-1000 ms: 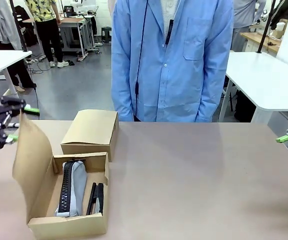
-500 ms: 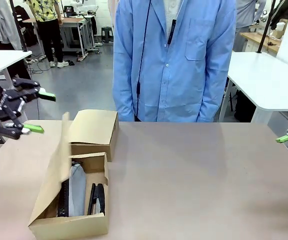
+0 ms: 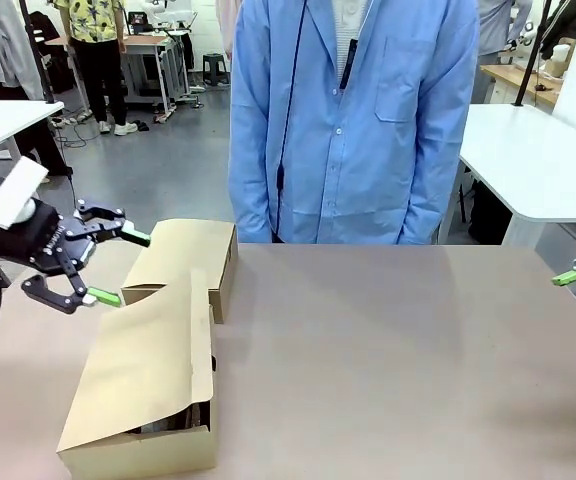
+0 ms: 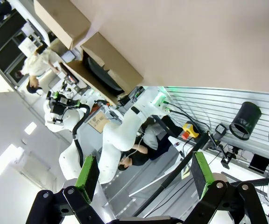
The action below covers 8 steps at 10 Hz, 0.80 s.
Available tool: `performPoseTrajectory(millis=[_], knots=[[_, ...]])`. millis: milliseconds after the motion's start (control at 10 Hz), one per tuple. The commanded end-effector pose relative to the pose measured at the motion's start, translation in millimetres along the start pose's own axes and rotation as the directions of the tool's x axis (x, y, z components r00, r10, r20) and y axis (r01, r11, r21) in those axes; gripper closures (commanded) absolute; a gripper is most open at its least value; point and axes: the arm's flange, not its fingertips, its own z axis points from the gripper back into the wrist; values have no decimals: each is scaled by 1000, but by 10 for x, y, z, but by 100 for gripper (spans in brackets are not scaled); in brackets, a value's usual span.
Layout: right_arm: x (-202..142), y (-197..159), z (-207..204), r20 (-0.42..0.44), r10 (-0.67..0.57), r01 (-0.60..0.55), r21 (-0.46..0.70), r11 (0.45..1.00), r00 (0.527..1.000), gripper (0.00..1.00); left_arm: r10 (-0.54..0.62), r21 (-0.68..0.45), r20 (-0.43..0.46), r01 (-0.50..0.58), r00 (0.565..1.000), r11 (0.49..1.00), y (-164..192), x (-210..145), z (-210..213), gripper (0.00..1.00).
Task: Place items inside the box.
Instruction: Close the lid of the Mailer Box closest to the robot.
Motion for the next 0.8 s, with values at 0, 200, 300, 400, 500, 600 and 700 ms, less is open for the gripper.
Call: performPoseTrajectory(millis=[0, 200, 300, 400, 500, 600, 700], knots=[[-23, 7, 23, -3, -5, 5, 3, 1000, 1000, 0, -15, -69, -62, 11, 998, 998, -239, -399, -266, 0], [-23, 7, 23, -3, -5, 5, 3, 1000, 1000, 0, 5, -117, -121, -19, 993, 993, -360, -584, -474, 0], [-23, 7, 23, -3, -5, 5, 3, 1000, 1000, 0, 15, -136, -145, -35, 989, 990, -422, -673, -534, 0], [-23, 7, 23, -3, -5, 5, 3, 1000, 1000, 0, 23, -164, -174, -52, 984, 985, -493, -761, -601, 0], [-23, 7, 23, -3, -5, 5, 3, 1000, 1000, 0, 18, -174, -198, -53, 980, 983, -536, -809, -630, 0], [-23, 7, 23, -3, -5, 5, 3, 1000, 1000, 0, 32, -193, -221, -76, 975, 978, -576, -870, -654, 0], [-23, 7, 23, -3, -5, 5, 3, 1000, 1000, 0, 33, -196, -240, -82, 970, 977, -599, -921, -661, 0]])
